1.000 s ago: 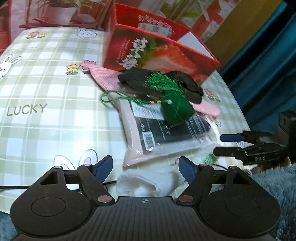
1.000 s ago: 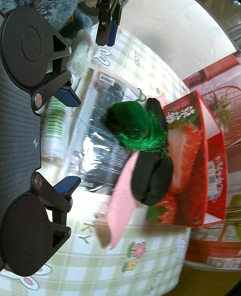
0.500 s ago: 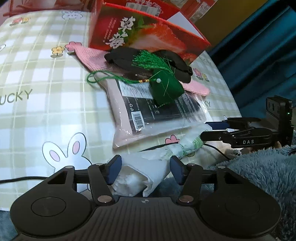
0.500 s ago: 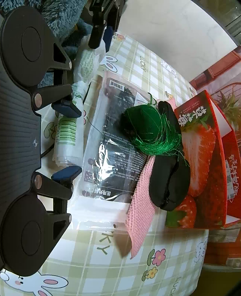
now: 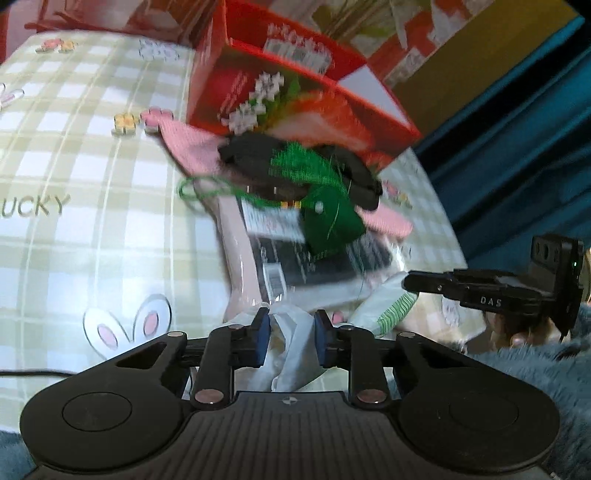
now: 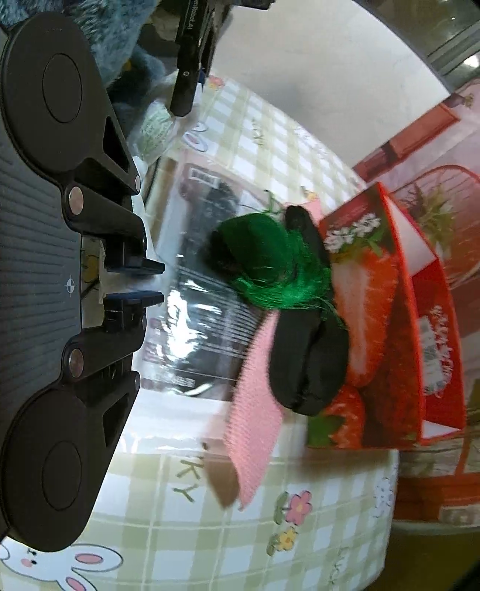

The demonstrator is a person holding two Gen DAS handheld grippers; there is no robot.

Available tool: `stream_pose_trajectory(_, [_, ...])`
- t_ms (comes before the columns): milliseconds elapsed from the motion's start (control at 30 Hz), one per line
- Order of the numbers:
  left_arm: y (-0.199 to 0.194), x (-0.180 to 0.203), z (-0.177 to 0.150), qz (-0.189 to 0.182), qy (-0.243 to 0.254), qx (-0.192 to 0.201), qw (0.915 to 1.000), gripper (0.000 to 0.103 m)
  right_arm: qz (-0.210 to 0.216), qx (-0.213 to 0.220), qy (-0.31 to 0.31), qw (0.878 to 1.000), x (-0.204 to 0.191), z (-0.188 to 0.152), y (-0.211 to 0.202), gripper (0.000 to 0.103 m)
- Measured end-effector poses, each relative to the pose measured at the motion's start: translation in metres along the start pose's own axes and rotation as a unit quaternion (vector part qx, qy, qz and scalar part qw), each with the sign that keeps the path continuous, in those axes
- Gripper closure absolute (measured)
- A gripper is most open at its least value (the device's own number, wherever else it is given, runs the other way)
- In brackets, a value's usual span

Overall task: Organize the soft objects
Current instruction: 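Carry the towel roll with the left tool into the red box and release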

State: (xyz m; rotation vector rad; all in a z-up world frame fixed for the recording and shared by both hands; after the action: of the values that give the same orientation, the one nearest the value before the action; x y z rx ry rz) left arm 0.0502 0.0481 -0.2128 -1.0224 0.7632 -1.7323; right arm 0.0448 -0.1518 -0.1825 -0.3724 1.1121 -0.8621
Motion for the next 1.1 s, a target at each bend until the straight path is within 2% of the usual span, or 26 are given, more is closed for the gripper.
stream_pose_trajectory(300, [-0.027,0.008,0.051,0.0,0.005,0.094,0.9955,0.081,-0.002,0.081,-0.038,0.996,-0.008,0.039,-0.032,0.096])
stream_pose_trajectory(467, [-0.033,0.019,0.09,0.015,0.015,0.148,0.9887,0.083,-0.012,0.123,-0.07,0.99,-0.011,0.073,-0.046,0.097])
stream_pose_trajectory(733, [-0.037,0.036,0.15,0.041,0.039,0.215,0.975,0.083,-0.033,0.175,-0.125,0.976,-0.019,0.133,-0.06,0.098])
stream_pose_trajectory(867, [-0.029,0.045,0.178,0.058,0.045,0.234,0.9695,0.083,-0.056,0.187,-0.147,0.97,-0.017,0.162,-0.058,0.098])
stream_pose_trajectory(1100, [0.006,0.05,0.217,0.089,0.054,0.226,0.9685,0.083,-0.103,0.187,-0.155,0.965,0.005,0.202,-0.038,0.098])
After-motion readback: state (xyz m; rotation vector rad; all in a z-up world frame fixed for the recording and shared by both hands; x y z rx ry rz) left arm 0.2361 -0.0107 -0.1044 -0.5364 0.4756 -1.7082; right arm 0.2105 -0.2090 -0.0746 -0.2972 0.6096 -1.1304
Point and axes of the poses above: each gripper's, at about its wrist camera, not at the fingertips, and y roughly the way its jaws point, x to its right, z to its top, the point moved 2 cm from there along y, roughly the way its jaws point, and after that the axes turned 15 degrees about z, right-handed, at the moved point
